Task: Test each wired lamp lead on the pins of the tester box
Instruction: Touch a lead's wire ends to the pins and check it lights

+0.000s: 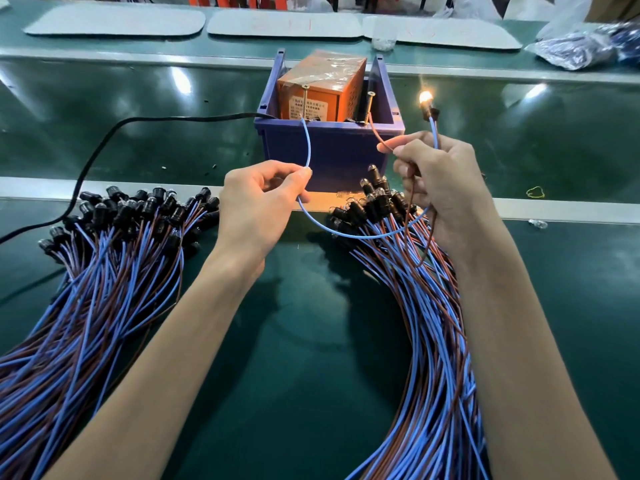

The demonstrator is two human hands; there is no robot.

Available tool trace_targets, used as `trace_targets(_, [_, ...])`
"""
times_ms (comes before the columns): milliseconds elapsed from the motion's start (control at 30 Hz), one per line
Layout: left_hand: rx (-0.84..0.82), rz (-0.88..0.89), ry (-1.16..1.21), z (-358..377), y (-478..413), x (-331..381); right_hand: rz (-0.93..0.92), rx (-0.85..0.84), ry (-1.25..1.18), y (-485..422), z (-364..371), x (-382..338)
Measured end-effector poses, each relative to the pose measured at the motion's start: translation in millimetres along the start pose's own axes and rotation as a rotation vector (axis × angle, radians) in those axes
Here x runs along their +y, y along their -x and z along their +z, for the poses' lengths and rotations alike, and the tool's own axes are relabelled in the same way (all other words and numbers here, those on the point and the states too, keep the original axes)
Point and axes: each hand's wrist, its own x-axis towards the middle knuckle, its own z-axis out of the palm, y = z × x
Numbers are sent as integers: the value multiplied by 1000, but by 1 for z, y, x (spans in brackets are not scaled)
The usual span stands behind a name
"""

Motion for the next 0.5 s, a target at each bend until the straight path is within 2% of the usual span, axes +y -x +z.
trace_targets(333, [-11,-8,-29,-1,3,3,-6,-2,1,0,-2,0])
trace_targets(500, [-32,90,-138,0,8,9,-11,-54,39,1,-2,-3])
